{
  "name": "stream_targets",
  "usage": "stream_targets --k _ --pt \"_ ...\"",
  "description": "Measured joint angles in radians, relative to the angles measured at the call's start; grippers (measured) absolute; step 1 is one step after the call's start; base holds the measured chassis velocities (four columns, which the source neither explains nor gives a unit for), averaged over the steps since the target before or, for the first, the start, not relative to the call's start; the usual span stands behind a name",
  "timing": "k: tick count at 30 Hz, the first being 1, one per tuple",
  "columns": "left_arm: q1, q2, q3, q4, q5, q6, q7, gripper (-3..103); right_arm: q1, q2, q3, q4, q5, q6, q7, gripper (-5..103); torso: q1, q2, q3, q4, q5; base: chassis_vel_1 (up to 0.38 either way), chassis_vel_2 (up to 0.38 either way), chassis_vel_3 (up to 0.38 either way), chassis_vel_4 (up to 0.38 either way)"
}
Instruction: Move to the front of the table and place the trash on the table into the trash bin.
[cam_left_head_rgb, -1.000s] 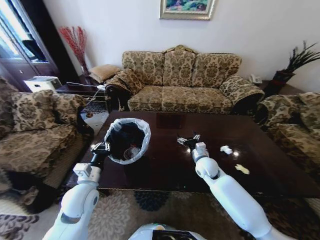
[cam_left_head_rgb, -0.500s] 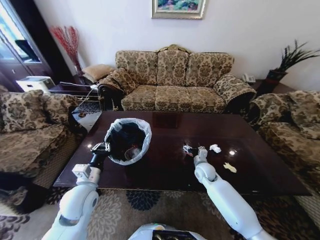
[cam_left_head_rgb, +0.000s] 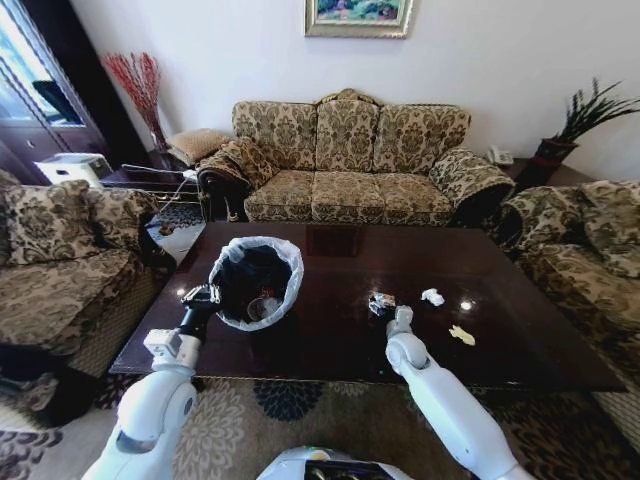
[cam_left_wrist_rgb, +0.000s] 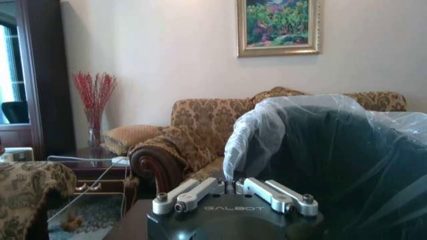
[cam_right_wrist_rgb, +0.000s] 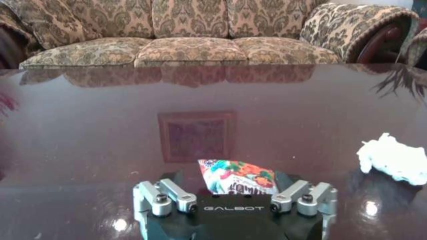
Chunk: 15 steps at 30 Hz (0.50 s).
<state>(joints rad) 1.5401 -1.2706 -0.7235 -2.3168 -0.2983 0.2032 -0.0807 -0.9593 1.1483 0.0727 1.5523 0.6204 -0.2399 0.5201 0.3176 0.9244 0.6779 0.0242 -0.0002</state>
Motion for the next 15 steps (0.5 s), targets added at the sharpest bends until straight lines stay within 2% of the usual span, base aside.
stream_targets --k 3,5,6,8,11,13,14,15 --pt "-0.002 0.001 0.000 0.001 -0.001 0.000 0.000 3 -0.002 0.005 0.000 -0.006 0.000 0.000 0.001 82 0.000 0.000 0.000 -0.0004 0.0002 0.000 0.000 0.000 0.000" --pt "-0.005 0.005 -0.001 0.004 -0.005 -0.001 0.000 3 -0.006 0.014 0.005 -0.014 0.000 0.000 0.007 71 0.000 0.000 0.000 -0.0005 0.0002 0.000 0.000 0.000 0.000" --pt "-0.005 0.005 -0.001 0.004 -0.005 -0.001 0.000 3 -0.006 0.014 0.005 -0.014 0.000 0.000 0.007 71 0.000 0.000 0.000 -0.0005 0.0002 0.000 0.000 0.000 0.000" --pt "-0.008 0.007 -0.002 0.007 -0.008 -0.002 -0.001 3 -0.011 0.017 0.009 -0.017 -0.001 0.001 0.009 58 0.000 0.000 0.000 -0.0004 0.0001 0.000 0.000 0.000 0.000" --pt "-0.010 0.007 -0.002 0.009 -0.009 -0.002 -0.001 3 -0.012 0.018 0.011 -0.018 -0.002 0.002 0.011 53 0.000 0.000 0.000 -0.0003 0.0001 0.000 0.000 0.000 0.000" --pt "-0.013 0.007 0.000 0.013 -0.009 -0.003 -0.001 3 -0.013 0.018 0.012 -0.018 -0.003 0.004 0.016 42 0.000 0.000 0.000 -0.0003 0.0001 0.000 0.000 0.000 0.000" --pt "-0.013 0.007 0.000 0.013 -0.009 -0.003 -0.001 3 -0.013 0.018 0.012 -0.018 -0.003 0.004 0.016 42 0.000 0.000 0.000 -0.0003 0.0001 0.000 0.000 0.000 0.000" --pt "-0.016 0.006 0.002 0.016 -0.009 -0.004 -0.001 3 -0.012 0.019 0.012 -0.018 -0.003 0.006 0.020 37 0.000 0.000 0.000 -0.0005 0.0001 0.000 0.000 0.000 0.000"
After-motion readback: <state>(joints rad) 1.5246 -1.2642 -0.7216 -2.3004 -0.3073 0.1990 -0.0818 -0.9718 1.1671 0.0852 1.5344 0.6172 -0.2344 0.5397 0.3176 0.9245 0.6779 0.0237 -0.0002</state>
